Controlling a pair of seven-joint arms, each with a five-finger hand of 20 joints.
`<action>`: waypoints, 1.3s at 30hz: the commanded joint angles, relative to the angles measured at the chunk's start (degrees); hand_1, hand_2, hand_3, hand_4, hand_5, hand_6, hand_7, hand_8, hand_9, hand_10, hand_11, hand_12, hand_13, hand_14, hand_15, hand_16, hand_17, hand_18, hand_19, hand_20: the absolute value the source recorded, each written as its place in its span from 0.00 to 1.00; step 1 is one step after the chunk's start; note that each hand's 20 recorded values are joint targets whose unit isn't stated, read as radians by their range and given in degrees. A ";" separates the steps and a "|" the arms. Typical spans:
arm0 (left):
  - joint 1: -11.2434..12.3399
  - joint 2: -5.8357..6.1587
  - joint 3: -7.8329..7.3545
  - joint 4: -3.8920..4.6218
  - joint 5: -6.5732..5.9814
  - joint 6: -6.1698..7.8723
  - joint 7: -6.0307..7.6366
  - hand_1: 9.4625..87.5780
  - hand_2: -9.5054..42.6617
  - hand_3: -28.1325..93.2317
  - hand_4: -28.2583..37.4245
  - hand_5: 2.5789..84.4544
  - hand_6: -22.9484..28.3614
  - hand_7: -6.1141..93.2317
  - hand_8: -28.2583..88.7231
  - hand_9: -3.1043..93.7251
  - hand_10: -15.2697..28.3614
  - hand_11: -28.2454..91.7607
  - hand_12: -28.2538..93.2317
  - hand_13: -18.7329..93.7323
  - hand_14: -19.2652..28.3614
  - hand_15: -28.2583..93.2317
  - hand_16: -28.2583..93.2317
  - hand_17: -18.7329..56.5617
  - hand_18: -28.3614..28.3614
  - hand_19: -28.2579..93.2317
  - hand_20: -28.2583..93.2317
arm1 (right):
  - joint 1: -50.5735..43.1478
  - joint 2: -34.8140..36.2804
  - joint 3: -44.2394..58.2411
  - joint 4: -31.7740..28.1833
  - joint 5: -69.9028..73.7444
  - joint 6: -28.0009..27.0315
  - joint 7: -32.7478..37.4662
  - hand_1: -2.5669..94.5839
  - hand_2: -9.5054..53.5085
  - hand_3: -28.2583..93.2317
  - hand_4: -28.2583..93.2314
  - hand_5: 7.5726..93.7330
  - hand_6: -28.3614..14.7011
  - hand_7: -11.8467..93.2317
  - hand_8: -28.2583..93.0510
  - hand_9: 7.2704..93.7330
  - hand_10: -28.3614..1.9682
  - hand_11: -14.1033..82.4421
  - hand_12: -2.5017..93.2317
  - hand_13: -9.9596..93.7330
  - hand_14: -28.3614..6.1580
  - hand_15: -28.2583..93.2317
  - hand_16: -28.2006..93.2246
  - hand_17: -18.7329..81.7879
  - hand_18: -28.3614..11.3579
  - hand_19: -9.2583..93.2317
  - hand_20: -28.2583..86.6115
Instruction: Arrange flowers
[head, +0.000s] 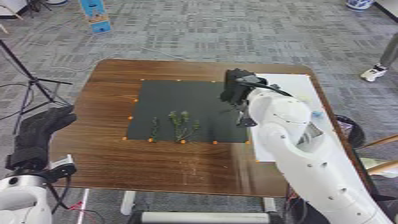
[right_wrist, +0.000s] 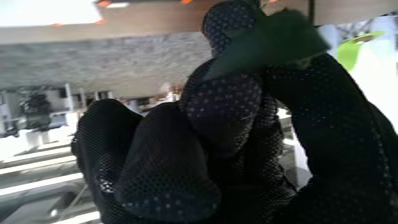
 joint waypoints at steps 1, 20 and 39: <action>-0.16 0.01 0.26 -0.42 0.38 -0.81 -0.23 0.18 0.58 0.79 0.00 0.61 0.52 0.23 0.17 0.59 0.65 0.43 0.35 0.55 0.72 0.36 0.22 0.37 0.64 0.31 0.36 | -1.62 -4.73 -2.02 1.73 -2.35 -1.21 -0.13 0.51 0.04 0.76 0.28 0.95 0.65 0.35 0.48 1.00 0.64 0.69 0.25 1.00 0.72 0.81 0.50 0.85 0.19 1.00 0.87; 0.28 -0.52 0.40 -0.52 0.12 -0.78 0.04 0.18 0.58 0.79 0.00 0.61 0.52 0.23 0.17 0.59 0.66 0.43 0.35 0.55 0.72 0.36 0.22 0.37 0.65 0.31 0.36 | -4.99 -7.08 -0.14 8.06 -3.50 -5.02 3.03 0.49 0.06 0.77 0.27 0.95 0.65 0.35 0.46 1.00 0.64 0.67 0.26 1.00 0.73 0.80 0.50 0.85 0.20 1.00 0.86; -0.15 -0.52 1.48 -0.36 0.30 -0.83 0.05 0.18 0.57 0.79 0.00 0.61 0.52 0.23 0.17 0.59 0.66 0.43 0.35 0.55 0.72 0.36 0.22 0.37 0.65 0.31 0.36 | -3.39 -2.28 3.81 0.48 3.36 3.18 -3.49 0.30 0.29 0.72 0.22 0.76 0.55 0.26 0.21 0.88 0.42 0.35 0.29 0.92 0.55 0.64 0.57 0.68 0.12 1.00 0.74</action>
